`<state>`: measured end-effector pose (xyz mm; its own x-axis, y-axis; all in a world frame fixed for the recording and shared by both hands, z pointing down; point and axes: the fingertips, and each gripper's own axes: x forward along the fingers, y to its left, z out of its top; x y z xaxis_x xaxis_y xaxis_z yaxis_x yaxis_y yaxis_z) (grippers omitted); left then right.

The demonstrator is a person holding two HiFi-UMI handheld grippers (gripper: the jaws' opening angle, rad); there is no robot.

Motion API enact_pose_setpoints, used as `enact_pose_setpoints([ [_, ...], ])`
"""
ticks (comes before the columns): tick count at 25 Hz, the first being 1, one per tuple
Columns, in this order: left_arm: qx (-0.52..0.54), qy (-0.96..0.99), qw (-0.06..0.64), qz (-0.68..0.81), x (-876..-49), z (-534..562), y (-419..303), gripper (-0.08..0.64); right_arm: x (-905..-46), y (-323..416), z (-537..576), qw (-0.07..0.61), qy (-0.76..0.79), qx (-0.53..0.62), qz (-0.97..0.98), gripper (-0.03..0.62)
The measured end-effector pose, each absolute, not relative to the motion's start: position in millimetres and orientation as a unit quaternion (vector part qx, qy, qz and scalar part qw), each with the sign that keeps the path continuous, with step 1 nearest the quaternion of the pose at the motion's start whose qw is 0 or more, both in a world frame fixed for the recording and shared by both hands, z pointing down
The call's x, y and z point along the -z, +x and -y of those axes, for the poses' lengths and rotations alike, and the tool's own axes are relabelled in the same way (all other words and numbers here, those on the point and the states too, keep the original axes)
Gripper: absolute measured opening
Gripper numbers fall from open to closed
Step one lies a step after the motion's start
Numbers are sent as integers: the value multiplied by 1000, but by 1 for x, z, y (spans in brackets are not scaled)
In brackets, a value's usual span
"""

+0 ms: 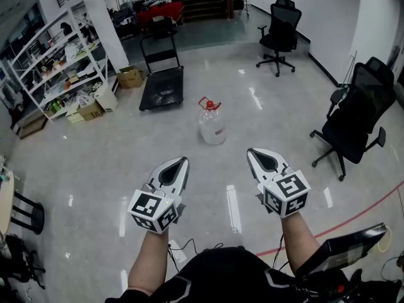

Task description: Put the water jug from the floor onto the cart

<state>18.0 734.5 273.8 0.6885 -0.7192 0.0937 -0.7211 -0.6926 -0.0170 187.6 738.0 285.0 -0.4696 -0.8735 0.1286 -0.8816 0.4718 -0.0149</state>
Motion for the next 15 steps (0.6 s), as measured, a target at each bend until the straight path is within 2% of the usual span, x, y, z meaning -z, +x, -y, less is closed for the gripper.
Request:
enact_pose_setpoints([
  [8,-60,923,-16,379,-267,-735,52,-2,-293,207,-735,94,497,0,863,-3],
  [15,-73,920,-2,385,-285,-705,67,-2,-305,230,-698,76,496,-21,865,-3],
])
